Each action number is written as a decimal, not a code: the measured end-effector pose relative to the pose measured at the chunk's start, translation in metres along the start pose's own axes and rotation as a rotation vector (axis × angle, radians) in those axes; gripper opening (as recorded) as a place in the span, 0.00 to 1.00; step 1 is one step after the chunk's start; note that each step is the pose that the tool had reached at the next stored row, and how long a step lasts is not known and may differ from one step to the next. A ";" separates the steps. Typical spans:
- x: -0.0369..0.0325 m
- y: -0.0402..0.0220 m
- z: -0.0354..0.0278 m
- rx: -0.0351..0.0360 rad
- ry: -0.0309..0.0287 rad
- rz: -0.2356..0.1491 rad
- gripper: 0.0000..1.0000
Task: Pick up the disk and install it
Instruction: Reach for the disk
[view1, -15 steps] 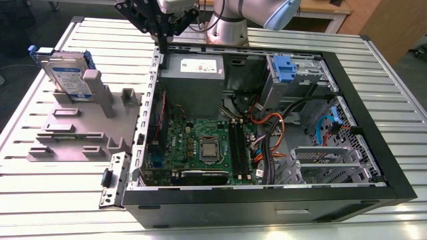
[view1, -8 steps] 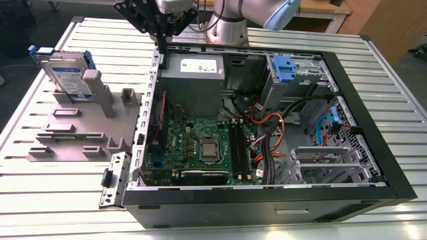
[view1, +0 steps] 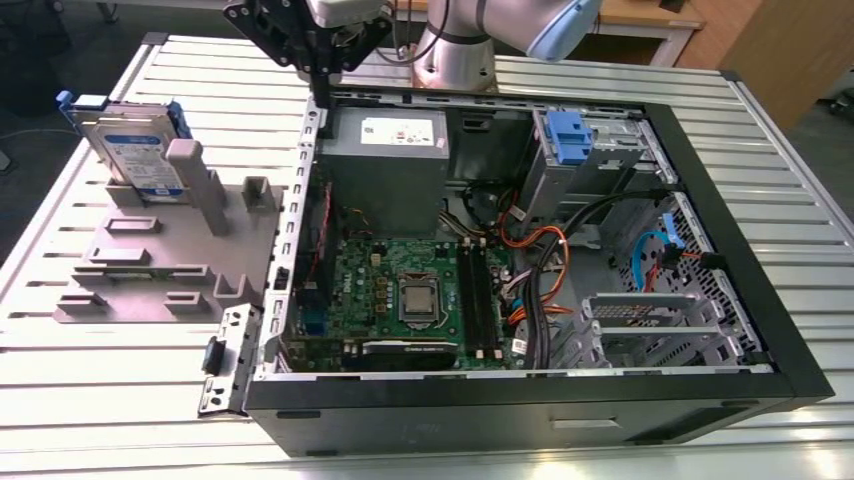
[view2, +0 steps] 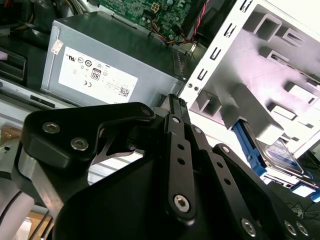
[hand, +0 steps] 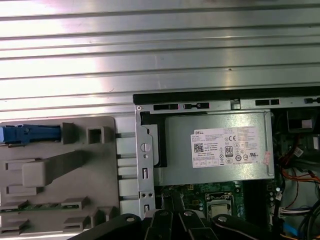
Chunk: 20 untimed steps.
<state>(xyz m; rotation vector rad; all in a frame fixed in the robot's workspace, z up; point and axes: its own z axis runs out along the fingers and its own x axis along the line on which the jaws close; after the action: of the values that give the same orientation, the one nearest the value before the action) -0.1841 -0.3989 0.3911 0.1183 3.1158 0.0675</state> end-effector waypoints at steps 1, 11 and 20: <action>0.0002 0.0000 0.0000 0.0000 0.0000 0.000 0.11; 0.0020 -0.0002 0.0003 0.0000 0.0004 0.000 0.11; 0.0063 -0.0006 0.0021 0.0004 0.0062 0.000 0.11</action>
<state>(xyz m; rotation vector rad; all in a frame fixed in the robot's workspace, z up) -0.1904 -0.3989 0.3888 0.1185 3.1220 0.0674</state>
